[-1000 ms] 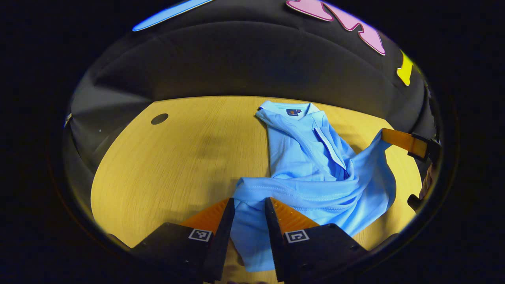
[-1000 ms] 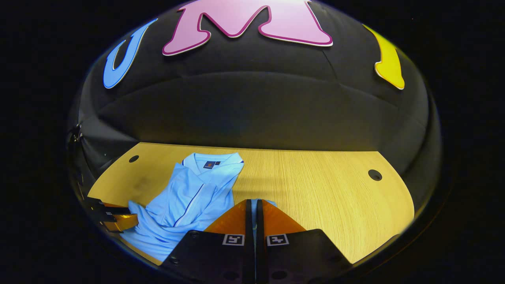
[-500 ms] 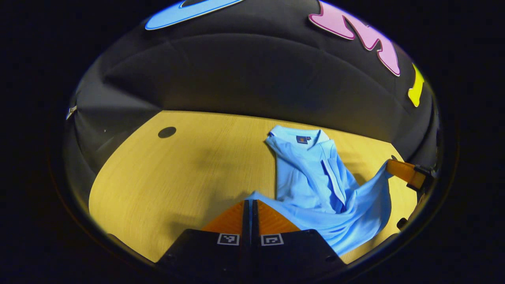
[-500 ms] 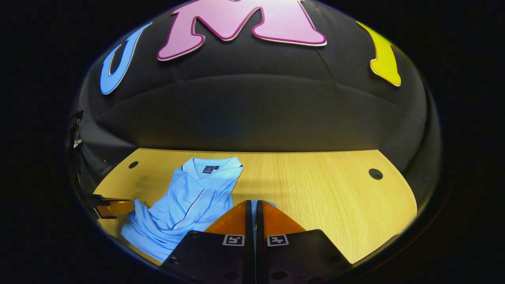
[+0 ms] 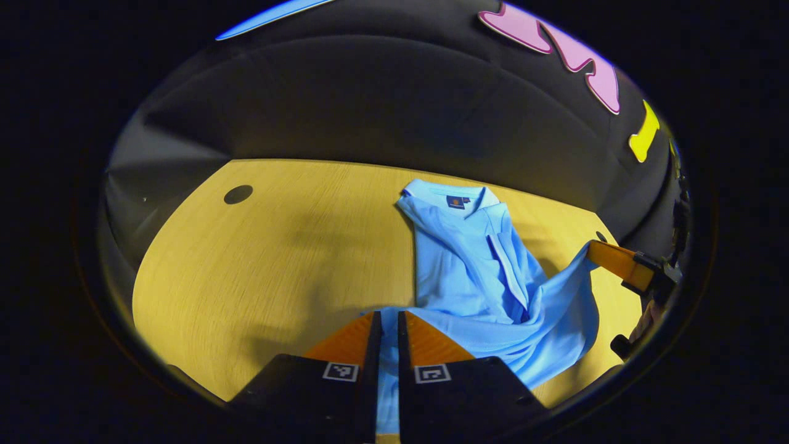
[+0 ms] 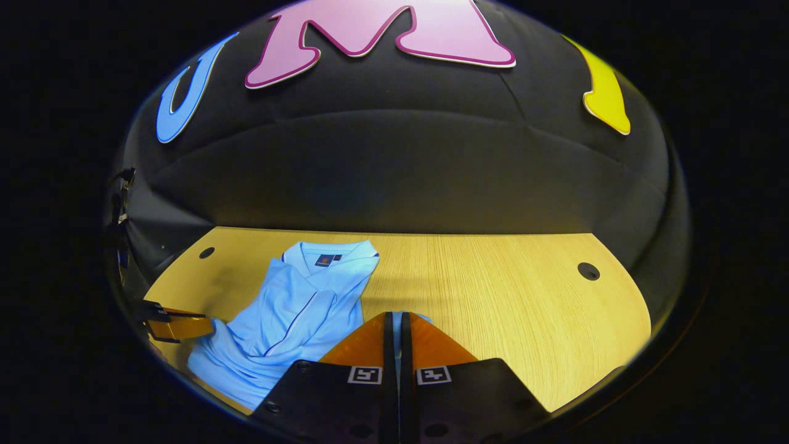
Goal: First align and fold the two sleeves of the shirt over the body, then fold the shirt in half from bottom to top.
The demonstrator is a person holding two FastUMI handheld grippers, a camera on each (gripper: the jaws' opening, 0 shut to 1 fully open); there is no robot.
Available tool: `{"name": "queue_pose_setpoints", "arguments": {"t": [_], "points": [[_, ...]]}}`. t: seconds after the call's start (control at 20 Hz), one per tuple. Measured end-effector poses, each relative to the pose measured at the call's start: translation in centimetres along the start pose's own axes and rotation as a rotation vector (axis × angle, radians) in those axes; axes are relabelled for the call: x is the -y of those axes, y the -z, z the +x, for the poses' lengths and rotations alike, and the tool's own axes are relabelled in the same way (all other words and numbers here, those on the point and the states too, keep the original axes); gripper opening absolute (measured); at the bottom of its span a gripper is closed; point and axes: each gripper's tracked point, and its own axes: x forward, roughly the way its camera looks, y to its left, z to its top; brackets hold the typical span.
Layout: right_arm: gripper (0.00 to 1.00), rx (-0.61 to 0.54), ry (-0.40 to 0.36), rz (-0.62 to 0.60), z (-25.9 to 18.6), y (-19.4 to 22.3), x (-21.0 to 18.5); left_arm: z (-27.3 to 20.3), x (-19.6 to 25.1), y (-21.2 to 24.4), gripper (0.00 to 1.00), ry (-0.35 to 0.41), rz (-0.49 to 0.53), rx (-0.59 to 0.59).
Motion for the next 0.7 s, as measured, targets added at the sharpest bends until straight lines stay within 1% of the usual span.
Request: {"name": "queue_pose_setpoints", "arguments": {"t": [0.05,0.1,0.15,0.2,0.25,0.3,0.4,0.5,0.6,0.65,0.7], "points": [[0.06,0.0,0.0,-0.003,-0.1,0.0,0.0,-0.3,0.4,0.0,0.14,0.009,-0.001,-0.004],[0.12,0.001,-0.001,-0.004,-0.2,0.0,0.1,-0.6,0.9,0.3,0.37,0.024,-0.005,-0.012],[0.11,0.004,-0.002,-0.003,-0.3,-0.1,0.1,-0.9,0.9,0.3,0.57,0.019,-0.002,-0.011],[0.06,0.006,-0.004,0.0,-0.3,-0.2,0.1,-1.1,0.5,0.1,0.77,-0.004,0.006,-0.006],[0.06,0.007,-0.005,0.004,-0.4,-0.2,0.1,-1.3,-0.3,-0.2,0.75,-0.041,0.015,0.009],[0.06,0.007,-0.005,0.005,-0.4,-0.2,0.1,-1.3,-0.9,-0.4,0.76,-0.057,0.018,0.018],[0.06,0.011,-0.006,0.008,-0.4,-0.2,0.1,-0.7,-0.8,0.4,0.74,-0.051,0.012,-0.01],[0.06,0.011,-0.007,0.009,-0.4,-0.2,0.1,0.3,-1.1,1.7,0.74,-0.06,0.023,-0.06],[0.06,0.01,-0.01,0.008,-0.5,0.0,0.1,0.9,-0.5,1.8,0.74,-0.044,0.01,-0.058],[0.06,0.012,-0.01,0.005,-0.5,0.0,0.1,1.1,-0.3,1.7,0.71,-0.042,0.008,-0.055],[0.06,0.013,-0.012,0.004,-0.5,0.0,0.0,1.2,-0.2,1.6,0.55,-0.043,0.01,-0.05]]}}
